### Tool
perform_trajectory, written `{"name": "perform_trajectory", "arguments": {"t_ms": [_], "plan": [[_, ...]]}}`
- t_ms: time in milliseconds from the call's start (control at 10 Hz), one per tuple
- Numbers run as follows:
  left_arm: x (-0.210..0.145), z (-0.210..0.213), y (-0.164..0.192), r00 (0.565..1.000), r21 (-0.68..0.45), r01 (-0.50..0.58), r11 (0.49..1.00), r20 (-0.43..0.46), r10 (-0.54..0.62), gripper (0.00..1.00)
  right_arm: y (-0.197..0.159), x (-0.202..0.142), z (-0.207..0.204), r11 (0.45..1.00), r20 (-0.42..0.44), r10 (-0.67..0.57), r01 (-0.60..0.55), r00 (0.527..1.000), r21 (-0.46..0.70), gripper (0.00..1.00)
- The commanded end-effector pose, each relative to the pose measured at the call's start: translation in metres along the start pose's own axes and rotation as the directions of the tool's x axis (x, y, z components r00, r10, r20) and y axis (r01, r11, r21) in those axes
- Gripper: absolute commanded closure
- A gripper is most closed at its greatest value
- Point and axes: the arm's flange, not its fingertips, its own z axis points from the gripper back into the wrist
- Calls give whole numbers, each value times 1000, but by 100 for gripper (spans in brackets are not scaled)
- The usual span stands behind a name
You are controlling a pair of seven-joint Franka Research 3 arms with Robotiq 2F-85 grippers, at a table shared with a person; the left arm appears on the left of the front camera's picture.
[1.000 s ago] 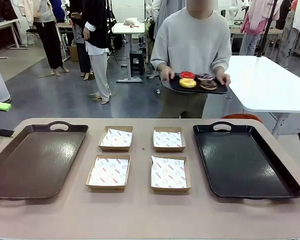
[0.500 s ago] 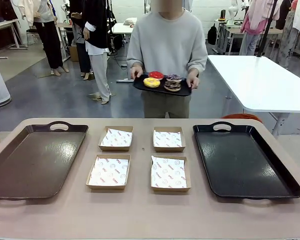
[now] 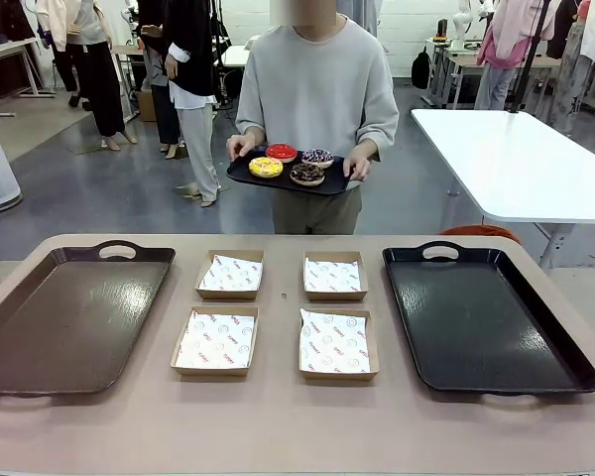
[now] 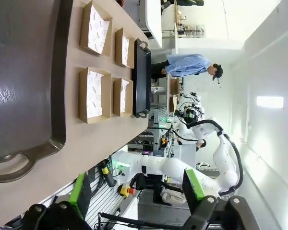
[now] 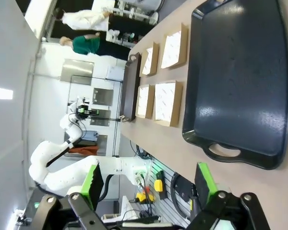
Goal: Individually package the donuts and arrange them on the tray.
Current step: Pick up one Paper togo box.
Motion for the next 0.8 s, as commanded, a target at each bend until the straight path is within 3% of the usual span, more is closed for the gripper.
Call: {"name": "perform_trajectory", "arguments": {"t_ms": [0,700], "plan": [[1,1,-1,1000,-23,-2,1000,16,2,0,-3,-2,3,1000,13,-8,8,1000,12,0],[1,1,-1,1000,-23,-2,1000,16,2,0,-3,-2,3,1000,13,-8,8,1000,12,0]]}}
